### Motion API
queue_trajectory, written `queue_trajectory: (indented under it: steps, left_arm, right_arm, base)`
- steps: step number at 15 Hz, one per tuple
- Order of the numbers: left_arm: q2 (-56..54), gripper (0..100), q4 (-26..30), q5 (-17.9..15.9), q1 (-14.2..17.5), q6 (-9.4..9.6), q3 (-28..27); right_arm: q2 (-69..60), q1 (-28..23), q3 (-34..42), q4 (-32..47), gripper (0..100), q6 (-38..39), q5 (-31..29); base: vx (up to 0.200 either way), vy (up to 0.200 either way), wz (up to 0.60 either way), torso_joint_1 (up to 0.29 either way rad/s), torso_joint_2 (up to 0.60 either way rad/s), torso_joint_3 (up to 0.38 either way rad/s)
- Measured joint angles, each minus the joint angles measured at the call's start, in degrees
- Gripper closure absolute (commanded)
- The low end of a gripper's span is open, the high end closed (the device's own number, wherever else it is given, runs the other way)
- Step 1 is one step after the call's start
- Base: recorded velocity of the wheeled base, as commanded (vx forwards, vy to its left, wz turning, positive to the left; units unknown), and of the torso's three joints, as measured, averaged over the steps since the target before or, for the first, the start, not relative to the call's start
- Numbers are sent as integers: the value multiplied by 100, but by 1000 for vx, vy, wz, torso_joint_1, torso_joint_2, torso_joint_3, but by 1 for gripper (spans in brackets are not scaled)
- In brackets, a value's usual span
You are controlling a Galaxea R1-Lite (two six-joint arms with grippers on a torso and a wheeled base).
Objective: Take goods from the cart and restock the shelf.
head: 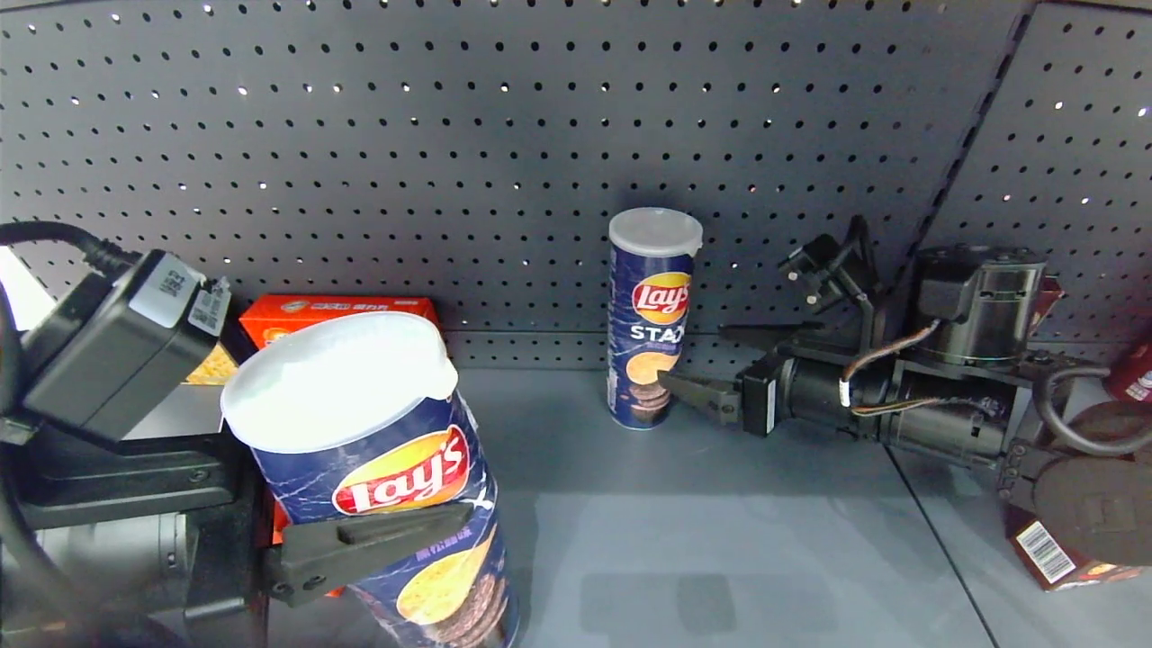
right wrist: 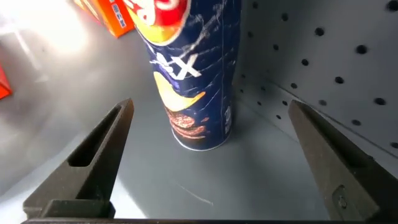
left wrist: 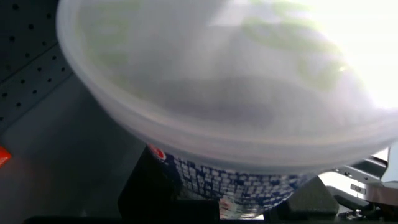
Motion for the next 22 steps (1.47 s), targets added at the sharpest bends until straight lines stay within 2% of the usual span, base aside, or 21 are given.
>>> queue_trajectory:
  steps: [22]
  left_arm:
    - [0, 100, 5, -12, 89, 2, 11]
  right_arm:
    - [1190, 46, -781, -372, 0, 0, 38]
  base:
    - [0, 0, 0, 0, 0, 0]
